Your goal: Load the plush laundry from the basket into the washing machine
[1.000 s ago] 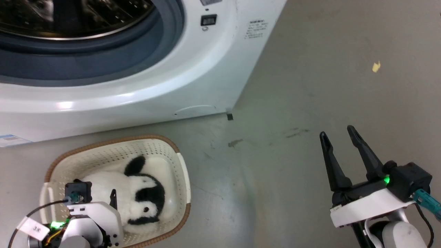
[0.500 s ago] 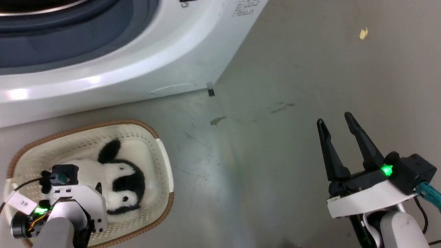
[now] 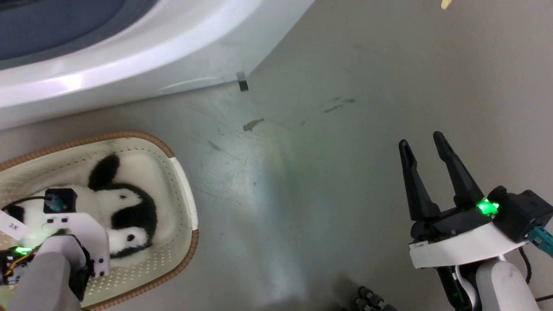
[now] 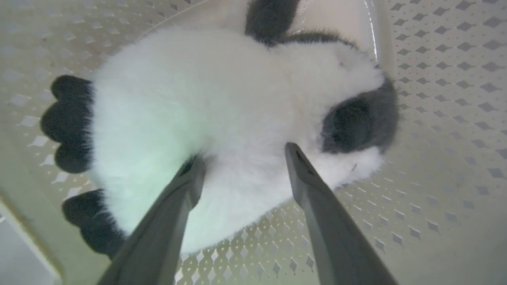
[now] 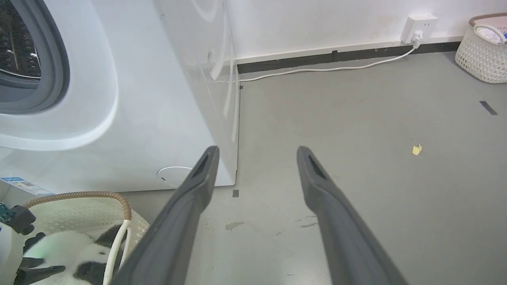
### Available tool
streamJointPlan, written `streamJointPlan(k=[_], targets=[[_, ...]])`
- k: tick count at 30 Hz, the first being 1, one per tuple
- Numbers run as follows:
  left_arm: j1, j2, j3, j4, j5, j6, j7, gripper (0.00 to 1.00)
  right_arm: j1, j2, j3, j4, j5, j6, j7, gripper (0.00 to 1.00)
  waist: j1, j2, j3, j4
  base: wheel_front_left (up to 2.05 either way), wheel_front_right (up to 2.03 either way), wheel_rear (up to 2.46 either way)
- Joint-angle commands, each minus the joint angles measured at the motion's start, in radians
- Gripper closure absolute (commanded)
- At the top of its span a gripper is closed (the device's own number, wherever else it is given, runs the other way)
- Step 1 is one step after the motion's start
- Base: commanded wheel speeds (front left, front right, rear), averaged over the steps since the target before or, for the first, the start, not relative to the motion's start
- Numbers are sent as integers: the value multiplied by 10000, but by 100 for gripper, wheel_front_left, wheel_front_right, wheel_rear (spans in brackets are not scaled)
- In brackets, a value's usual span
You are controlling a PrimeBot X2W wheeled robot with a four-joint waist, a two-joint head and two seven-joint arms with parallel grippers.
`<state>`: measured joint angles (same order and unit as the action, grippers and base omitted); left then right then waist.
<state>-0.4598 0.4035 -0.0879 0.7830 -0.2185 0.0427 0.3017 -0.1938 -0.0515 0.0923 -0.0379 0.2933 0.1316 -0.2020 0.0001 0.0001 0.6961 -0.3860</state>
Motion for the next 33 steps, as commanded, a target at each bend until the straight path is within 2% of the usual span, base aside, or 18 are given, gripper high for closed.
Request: streamJointPlan(k=[1,11,12,22,27,31,33], targets=[[-324,182,-97,303,1,103,159,0,-152,11,106,-82,147,-7,-132,0,-1,-1,294,-153,0,0,0],[-866,455,-241,1144,-362,217,523,0,-412,12,215,-71,508,-8,-339,0,-1,-1,995,-567,0,0,0],[-971,560,-322,1369,-459,139,533,100,-481,12,276,-50,600,-9,-402,0,-1,-1,1146,-707,0,0,0],[-1132,697,-399,1978,-841,186,-216,100,-702,13,445,62,815,-9,-589,0,-1,-1,1234,-1094,0,0,0],[-902,136,-568,2168,-906,134,-996,100,-436,13,126,247,428,-9,-598,0,-1,-1,302,-767,0,0,0],[-754,-327,-430,2384,-1090,410,-1997,100,-159,13,-123,255,272,-9,-598,0,-1,-1,-621,-438,0,0,0],[-613,-639,-361,2504,-1248,374,-2523,100,69,13,-243,291,200,-9,-598,0,-1,-1,-1182,-242,0,0,0]])
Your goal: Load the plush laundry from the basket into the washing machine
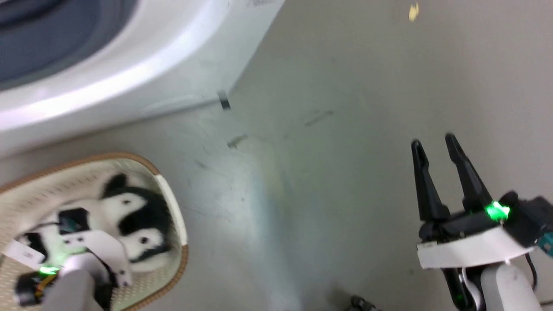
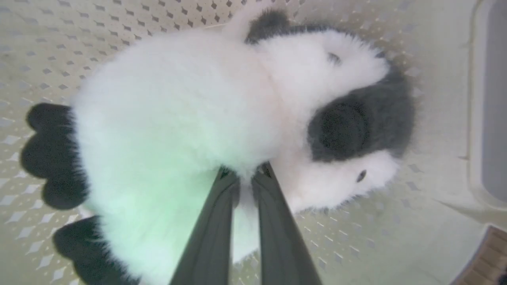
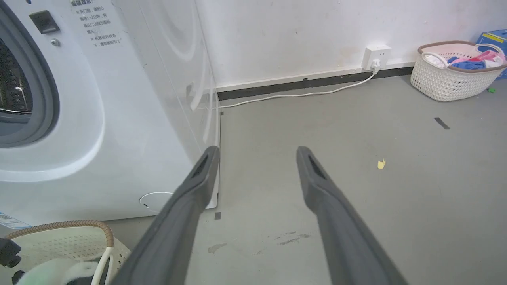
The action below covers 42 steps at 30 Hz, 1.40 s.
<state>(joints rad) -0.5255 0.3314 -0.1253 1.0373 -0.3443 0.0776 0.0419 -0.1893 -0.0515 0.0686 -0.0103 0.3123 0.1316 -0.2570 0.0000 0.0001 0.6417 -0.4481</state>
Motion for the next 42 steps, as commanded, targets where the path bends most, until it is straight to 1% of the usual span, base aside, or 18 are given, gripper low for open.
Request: streamJointPlan(k=[1,9,13,14,16,20,24,30,35,38,42], targets=[[118,-29,-13,26,-11,-30,-127,100,138,13,-38,34,-94,-9,-47,0,0,-1,-862,468,0,0,0],[829,-775,-275,395,-97,-577,-1874,100,943,13,-292,76,-735,-9,-47,0,0,-1,-2866,1289,0,0,0],[1140,-1083,-505,348,-25,-838,-2517,100,1231,13,-405,4,-1016,-9,-47,0,0,-1,-3615,1746,0,0,0],[1303,-1213,-586,181,15,-893,-2747,100,1355,13,-463,-31,-1124,-9,-47,0,0,-1,-3916,1965,0,0,0],[1497,-1317,-618,-55,26,-922,-2891,100,1486,13,-516,-76,-1213,-9,-47,0,0,-1,-4186,2179,0,0,0],[1890,-1433,-649,-949,136,-844,-3016,100,1697,13,-639,-127,-1371,-9,-47,0,0,-1,-4604,2552,0,0,0],[2404,-1507,-566,-2694,379,-596,-3031,100,1872,13,-792,-177,-1460,-9,-47,0,0,-1,-4905,2869,0,0,0],[3155,-1533,-260,-5382,603,-388,-3034,100,1989,13,-841,-283,-1478,-9,-47,0,0,-1,-5003,3022,0,0,0],[3157,-1446,-74,-7382,919,-176,-3035,100,1843,13,-729,-407,-1409,-9,-47,0,0,-1,-4591,2853,0,0,0],[2840,-1232,-81,-8233,1173,-82,-3014,100,1707,13,-666,-443,-1356,-9,-47,0,0,-1,-4156,2645,0,0,0],[1964,-854,-8,-8891,1344,-62,-2577,100,1410,13,-589,-501,-1261,-9,-47,0,0,-1,-3422,2290,0,0,0]])
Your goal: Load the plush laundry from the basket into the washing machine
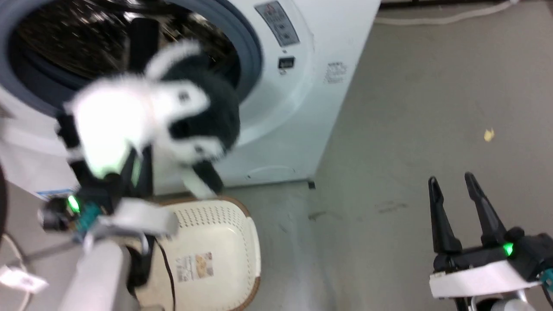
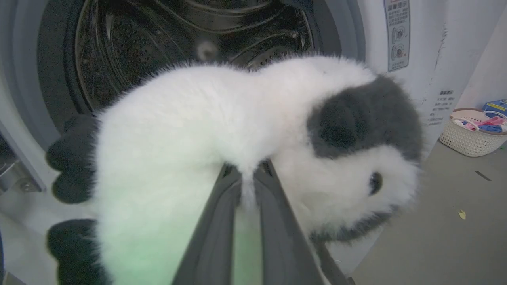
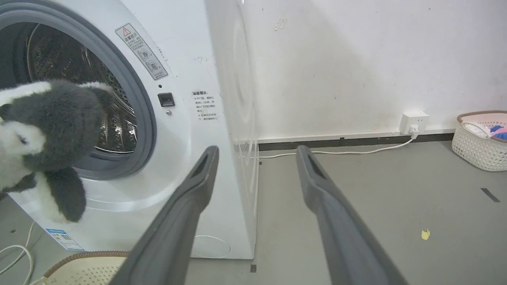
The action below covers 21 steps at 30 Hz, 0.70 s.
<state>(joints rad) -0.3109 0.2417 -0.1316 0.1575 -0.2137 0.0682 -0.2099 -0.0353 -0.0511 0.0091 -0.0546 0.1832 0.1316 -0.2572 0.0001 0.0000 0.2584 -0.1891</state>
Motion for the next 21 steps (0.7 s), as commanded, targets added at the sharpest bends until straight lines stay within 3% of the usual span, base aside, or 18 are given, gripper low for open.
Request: streamJointPlan(k=[1,5,13,21], targets=[[-455,124,103,-207,47,39,57,100,-217,9,24,-63,60,-9,-45,0,-1,0,591,-394,0,0,0],[-1787,505,375,-352,-69,-30,736,100,-532,9,99,-82,263,-9,-45,0,-1,0,1438,-831,0,0,0],[-5072,1725,731,713,110,-267,2098,100,-1234,9,430,56,910,-9,-46,0,-1,0,2930,-1790,0,0,0],[-8254,2751,575,3221,560,-570,3430,100,-1757,9,803,189,1498,-9,-46,0,-1,0,3895,-2495,0,0,0]])
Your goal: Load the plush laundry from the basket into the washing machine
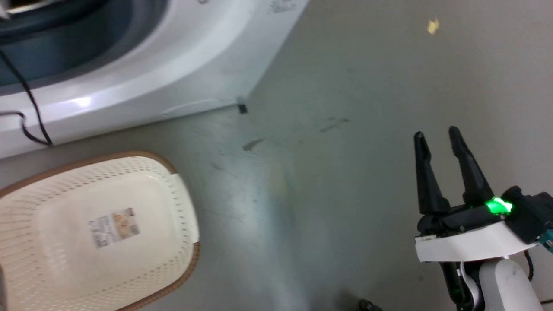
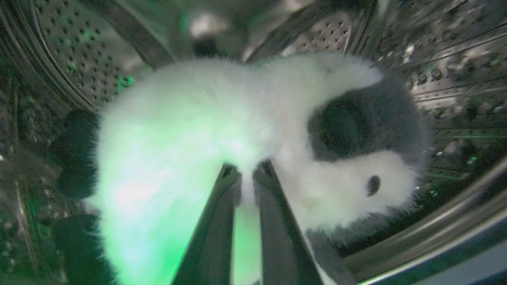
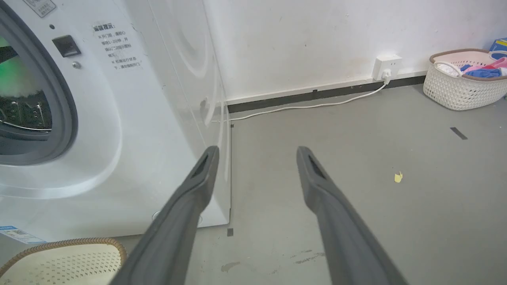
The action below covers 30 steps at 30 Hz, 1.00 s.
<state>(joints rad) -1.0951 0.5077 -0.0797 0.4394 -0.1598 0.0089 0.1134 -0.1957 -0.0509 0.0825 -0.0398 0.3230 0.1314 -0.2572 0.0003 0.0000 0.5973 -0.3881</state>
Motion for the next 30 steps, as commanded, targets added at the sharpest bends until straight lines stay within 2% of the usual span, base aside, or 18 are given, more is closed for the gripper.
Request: streamJointPlan(k=[1,5,6,11,19,20,21,22,30], targets=[[-689,161,87,774,17,55,413,100,-192,7,116,59,157,-7,-46,0,-3,0,579,-582,0,0,0],[-1273,326,136,1792,-42,78,1064,100,-277,7,217,129,283,-7,-46,0,-3,0,743,-763,0,0,0],[-1489,445,32,2377,18,17,1459,100,-324,7,245,160,344,-7,-46,0,-3,0,838,-832,0,0,0],[-1681,608,-242,3476,127,-127,2314,100,-367,7,303,185,389,-7,-46,0,-3,0,941,-878,0,0,0],[-1683,516,-434,3988,113,-226,1666,100,-385,7,202,172,173,-7,-46,0,-3,0,709,-647,0,0,0],[-1626,478,-464,4059,111,-232,1482,87,-379,7,166,165,105,-7,-46,0,-3,0,606,-581,0,0,0],[-1563,443,-493,4122,115,-224,1268,56,-369,7,130,154,40,-7,-46,0,-3,0,490,-514,0,0,0],[-1482,386,-503,4202,89,-220,1051,0,-349,7,85,144,-36,-7,-46,0,-3,0,350,-434,0,0,0],[-308,-321,-847,4525,-36,-526,-1216,0,-40,7,-389,91,-859,-7,-46,0,-3,0,-1281,438,0,0,0]])
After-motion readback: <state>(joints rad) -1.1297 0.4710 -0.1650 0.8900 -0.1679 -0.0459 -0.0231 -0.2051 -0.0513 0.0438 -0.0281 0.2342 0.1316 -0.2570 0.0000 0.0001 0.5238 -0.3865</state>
